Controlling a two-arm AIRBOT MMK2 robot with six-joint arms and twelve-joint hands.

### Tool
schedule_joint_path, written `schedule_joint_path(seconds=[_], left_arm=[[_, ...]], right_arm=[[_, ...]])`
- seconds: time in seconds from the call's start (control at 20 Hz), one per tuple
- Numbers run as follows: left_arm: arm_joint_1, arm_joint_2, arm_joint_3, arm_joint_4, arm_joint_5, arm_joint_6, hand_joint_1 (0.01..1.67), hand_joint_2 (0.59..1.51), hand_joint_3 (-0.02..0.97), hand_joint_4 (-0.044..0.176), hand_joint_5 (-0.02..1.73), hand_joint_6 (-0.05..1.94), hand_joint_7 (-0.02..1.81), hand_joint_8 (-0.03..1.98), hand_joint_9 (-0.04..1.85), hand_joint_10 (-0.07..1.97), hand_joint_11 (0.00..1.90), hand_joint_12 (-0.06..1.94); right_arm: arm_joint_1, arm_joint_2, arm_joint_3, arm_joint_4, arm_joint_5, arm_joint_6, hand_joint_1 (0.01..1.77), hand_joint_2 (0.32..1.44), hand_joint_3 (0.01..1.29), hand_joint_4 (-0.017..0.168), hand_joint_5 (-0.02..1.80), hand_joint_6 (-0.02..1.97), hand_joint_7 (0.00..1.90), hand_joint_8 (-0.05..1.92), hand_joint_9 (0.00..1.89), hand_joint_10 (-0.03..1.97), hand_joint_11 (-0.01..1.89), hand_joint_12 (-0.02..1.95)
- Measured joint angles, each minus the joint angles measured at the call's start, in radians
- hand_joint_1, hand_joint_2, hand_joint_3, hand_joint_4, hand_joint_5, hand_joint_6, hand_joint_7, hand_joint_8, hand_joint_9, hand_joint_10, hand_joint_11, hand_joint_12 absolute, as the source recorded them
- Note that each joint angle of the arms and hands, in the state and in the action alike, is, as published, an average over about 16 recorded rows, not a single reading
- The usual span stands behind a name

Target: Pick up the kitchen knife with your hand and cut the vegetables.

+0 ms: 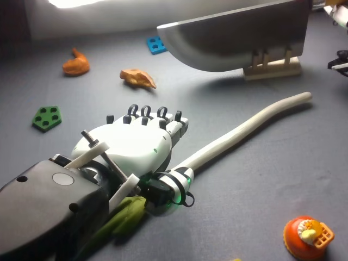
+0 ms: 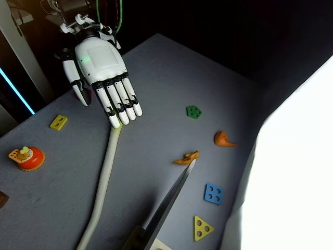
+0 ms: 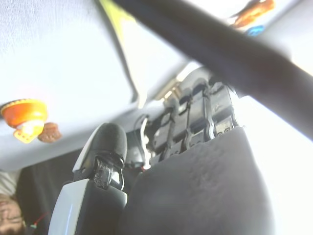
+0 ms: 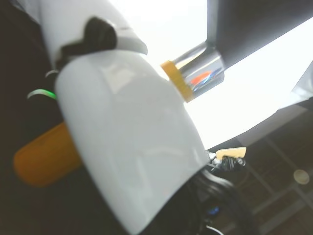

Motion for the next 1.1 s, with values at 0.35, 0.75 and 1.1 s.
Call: schedule_joint_path(seconds=[0.35,0.75,1.1], left_arm=[[0.0,0.0,0.0,0.0,-0.003,0.001,0.31,1.455,0.241,0.001,0.06,0.01,0.03,0.01,0.02,0.01,0.02,0.09],[0.0,0.0,0.001,-0.001,-0.008,0.002,0.38,1.379,0.362,0.001,0.05,0.01,0.02,0.01,0.02,0.01,0.02,0.07],[0.0,0.0,0.001,-0.001,-0.01,0.002,0.38,1.379,0.347,0.001,0.03,0.01,0.02,0.01,0.02,0.01,0.02,0.02]], right_arm=[[-0.022,0.066,-0.074,-0.038,0.028,0.019,1.05,1.09,0.04,0.001,0.21,0.83,0.33,0.88,0.25,1.3,0.06,1.81],[-0.052,0.166,-0.206,-0.07,0.071,0.018,0.99,1.05,0.02,0.019,0.14,0.36,0.32,0.28,0.18,0.68,0.02,1.21],[-0.087,0.23,-0.283,-0.08,0.107,0.011,0.92,0.99,0.02,0.047,0.06,0.1,0.17,0.03,0.07,0.22,0.02,0.47]])
